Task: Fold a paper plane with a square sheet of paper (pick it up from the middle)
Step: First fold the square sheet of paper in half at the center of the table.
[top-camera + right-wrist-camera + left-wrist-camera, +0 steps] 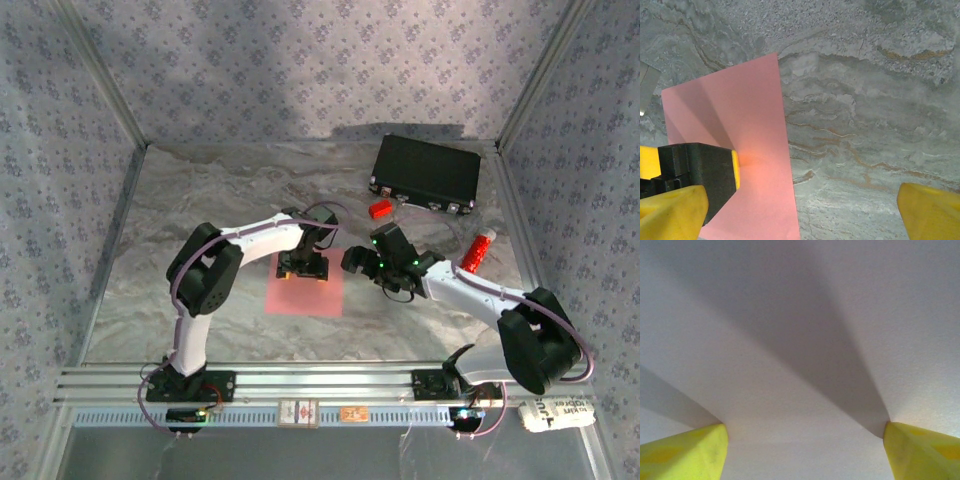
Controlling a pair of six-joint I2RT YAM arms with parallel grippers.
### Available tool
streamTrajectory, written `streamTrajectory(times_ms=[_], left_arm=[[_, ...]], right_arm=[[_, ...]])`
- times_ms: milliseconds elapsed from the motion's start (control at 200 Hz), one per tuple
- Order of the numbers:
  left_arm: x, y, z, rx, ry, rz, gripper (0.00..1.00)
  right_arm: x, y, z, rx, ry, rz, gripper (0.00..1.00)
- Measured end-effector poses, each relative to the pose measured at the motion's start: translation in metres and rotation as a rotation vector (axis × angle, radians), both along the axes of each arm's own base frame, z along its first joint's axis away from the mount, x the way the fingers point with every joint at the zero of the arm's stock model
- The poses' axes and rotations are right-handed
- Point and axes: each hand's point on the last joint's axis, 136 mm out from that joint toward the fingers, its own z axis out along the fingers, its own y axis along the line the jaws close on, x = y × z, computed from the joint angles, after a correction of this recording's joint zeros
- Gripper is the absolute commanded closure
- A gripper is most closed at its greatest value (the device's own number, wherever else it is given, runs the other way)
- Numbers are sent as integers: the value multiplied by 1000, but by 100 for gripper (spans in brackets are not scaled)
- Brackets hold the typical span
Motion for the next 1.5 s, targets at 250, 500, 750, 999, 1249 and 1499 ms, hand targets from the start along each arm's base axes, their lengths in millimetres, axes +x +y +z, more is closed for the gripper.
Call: streamTrajectory(times_ms=[250, 500, 750, 999, 1249, 1499], left_arm=[[0, 0, -1, -2, 1, 6, 20], [0, -1, -1, -5, 1, 7, 21], [0, -1, -1, -11, -3, 7, 21], [0, -2, -1, -15, -5, 4, 31], [0, -1, 1, -29, -25, -5, 46], [2, -4, 2, -59, -52, -26, 61]], right_arm=[[-1, -2, -2, -7, 9, -2, 1], [-2, -3, -2, -10, 13, -5, 1], [-1, -4, -2, -10, 14, -7, 1], [-2, -4, -3, -11, 15, -7, 1], [-1, -5, -2, -15, 8, -12, 1], [2, -14, 3, -31, -9, -38, 1]])
